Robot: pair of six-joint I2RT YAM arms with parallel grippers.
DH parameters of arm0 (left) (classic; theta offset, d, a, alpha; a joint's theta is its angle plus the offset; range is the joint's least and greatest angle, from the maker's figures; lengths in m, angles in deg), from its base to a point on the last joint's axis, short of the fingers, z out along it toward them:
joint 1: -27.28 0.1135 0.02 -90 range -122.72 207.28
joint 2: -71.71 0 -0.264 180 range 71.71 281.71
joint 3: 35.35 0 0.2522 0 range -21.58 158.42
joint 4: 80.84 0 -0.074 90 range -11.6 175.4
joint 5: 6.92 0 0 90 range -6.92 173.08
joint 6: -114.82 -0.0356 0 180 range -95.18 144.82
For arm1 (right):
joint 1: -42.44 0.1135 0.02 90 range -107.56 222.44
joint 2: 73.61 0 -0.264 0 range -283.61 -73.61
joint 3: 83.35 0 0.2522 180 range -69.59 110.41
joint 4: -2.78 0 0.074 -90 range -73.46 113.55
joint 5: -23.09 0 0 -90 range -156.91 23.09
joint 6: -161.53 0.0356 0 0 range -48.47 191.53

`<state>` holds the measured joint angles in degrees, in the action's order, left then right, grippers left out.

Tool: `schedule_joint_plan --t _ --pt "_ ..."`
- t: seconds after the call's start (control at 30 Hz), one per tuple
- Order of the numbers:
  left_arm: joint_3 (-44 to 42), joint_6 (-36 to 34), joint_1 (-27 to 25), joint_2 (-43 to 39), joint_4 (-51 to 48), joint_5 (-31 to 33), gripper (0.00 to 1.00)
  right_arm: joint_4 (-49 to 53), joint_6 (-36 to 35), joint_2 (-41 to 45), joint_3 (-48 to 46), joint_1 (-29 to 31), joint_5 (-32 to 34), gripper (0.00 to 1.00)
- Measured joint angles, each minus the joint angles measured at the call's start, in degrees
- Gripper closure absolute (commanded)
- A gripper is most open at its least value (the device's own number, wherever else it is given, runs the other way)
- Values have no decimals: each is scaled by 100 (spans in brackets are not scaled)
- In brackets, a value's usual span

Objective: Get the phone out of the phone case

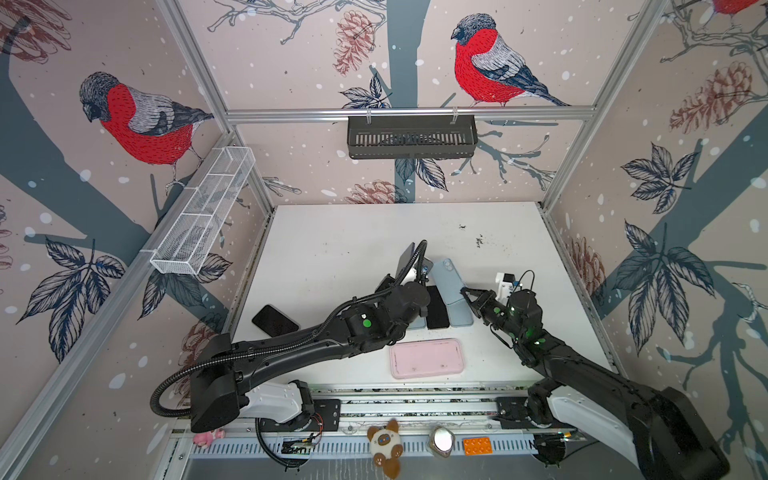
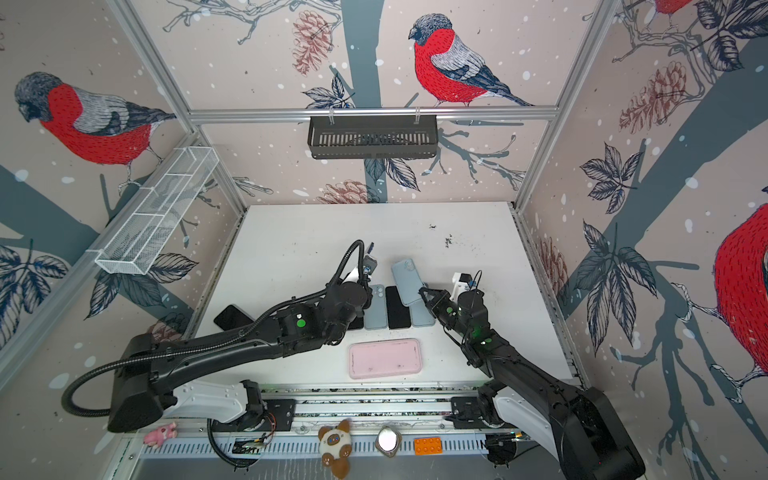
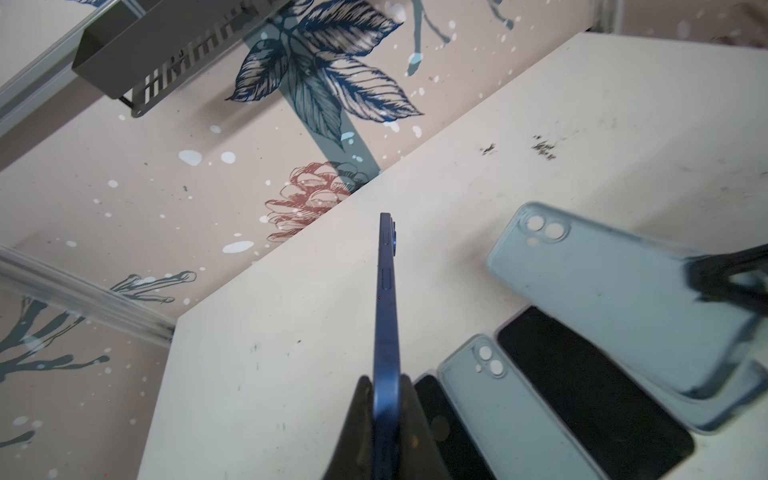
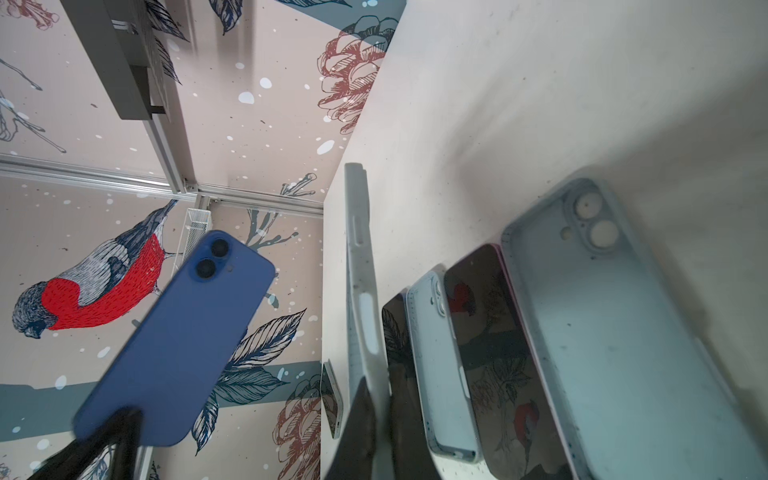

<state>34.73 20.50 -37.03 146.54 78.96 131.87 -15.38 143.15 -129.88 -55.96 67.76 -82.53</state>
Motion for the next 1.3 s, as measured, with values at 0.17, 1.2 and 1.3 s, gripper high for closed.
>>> schedule_joint_plan --t 0.17,1.2,1.3 --pt "-387 -831 719 431 621 -136 100 -505 57 -1681 826 24 -168 100" --pt "-874 -3945 2098 2837 3198 -1375 95 -787 962 -6098 4188 557 278 93" --pt "-911 -3969 2098 2889 3311 -1331 74 -793 1040 -6105 4175 586 321 79"
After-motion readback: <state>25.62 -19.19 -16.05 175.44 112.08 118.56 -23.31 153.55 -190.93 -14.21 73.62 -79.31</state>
